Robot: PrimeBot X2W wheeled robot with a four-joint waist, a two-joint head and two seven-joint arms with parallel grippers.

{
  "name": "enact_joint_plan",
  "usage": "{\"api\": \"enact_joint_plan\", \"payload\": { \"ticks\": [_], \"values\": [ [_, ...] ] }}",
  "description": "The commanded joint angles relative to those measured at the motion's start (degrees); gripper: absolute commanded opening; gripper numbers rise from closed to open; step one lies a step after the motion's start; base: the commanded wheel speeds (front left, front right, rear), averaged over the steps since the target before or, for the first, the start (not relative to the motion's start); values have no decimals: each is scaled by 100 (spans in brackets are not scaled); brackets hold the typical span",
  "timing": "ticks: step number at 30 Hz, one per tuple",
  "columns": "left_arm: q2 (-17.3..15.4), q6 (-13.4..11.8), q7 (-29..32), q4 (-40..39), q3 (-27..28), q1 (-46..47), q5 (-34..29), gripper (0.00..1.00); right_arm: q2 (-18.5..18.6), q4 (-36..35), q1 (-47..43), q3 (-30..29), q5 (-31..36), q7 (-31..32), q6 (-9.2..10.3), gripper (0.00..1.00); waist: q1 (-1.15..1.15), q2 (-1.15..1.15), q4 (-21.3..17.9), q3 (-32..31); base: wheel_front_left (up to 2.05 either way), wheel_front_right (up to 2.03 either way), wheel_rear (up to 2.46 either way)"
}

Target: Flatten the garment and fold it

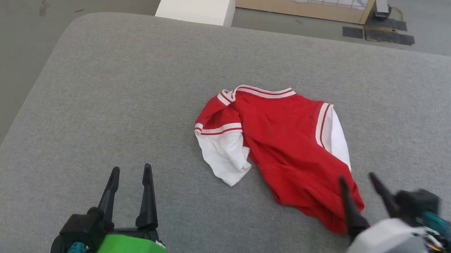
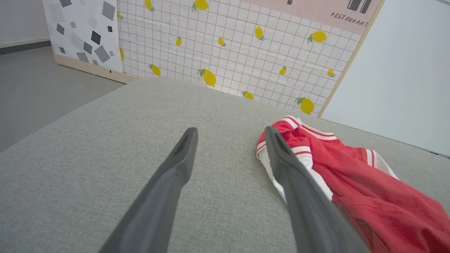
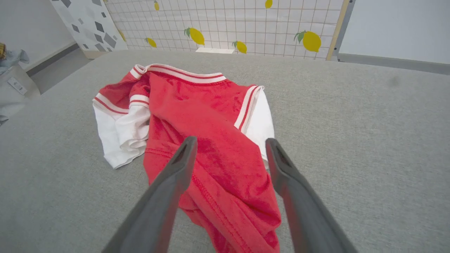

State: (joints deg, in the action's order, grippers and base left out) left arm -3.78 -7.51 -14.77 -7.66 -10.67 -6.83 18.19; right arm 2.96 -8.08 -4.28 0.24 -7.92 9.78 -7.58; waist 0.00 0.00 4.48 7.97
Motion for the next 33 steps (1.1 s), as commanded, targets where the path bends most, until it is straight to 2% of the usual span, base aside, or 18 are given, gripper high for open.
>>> {"api": "enact_joint_plan", "payload": {
  "ticks": [1, 4, 7, 14, 15, 17, 22, 23, 28, 33],
  "values": [
    [30, 51, -22, 24, 7, 92, -103, 100, 80, 7, 109, 174, 24, 346, 9, 100, 0, 0, 45, -13, 0, 0, 0],
    [56, 108, -22, 79, -3, 105, -116, 100, 293, 102, 227, 478, 33, 963, 9, 100, 0, 0, 100, -1, 0, 0, 0],
    [72, 200, -22, 203, -81, 130, -84, 100, 665, 327, 382, 907, 72, 1403, 9, 100, 0, 0, 196, 41, 0, 0, 0],
    [86, 257, -22, 323, -130, 233, -64, 100, 1161, 1197, 900, 1646, -17, 1466, 9, 100, 0, 0, 354, 127, 0, 0, 0],
    [87, 269, -22, 343, -144, 250, -64, 100, 1204, 1380, 981, 1714, -38, 1439, 9, 78, 0, 0, 379, 140, 0, 0, 0],
    [88, 280, -22, 380, -166, 288, -52, 100, 1250, 1649, 1110, 1843, -99, 1362, 9, 0, 0, 0, 415, 154, 0, 0, 0],
    [89, 245, -22, 412, -211, 351, 19, 100, 1188, 1896, 1400, 1865, -327, 1042, 9, 0, 0, 0, 455, 132, 0, 0, 0],
    [90, 227, -22, 430, -222, 359, 74, 100, 1073, 1560, 1681, 2165, -670, 944, 9, 0, 0, 0, 426, 95, 0, 0, 0],
    [90, 243, -23, 456, -245, 378, 138, 100, 935, 871, 1791, 3046, -1218, 1124, 9, 0, 0, 0, 420, 71, 0, 0, 0],
    [90, 265, -23, 511, -312, 367, 201, 100, 971, 730, 1468, 3730, -1704, 1520, 9, 0, 0, 0, 482, 41, 0, 0, 0]
  ]
}}
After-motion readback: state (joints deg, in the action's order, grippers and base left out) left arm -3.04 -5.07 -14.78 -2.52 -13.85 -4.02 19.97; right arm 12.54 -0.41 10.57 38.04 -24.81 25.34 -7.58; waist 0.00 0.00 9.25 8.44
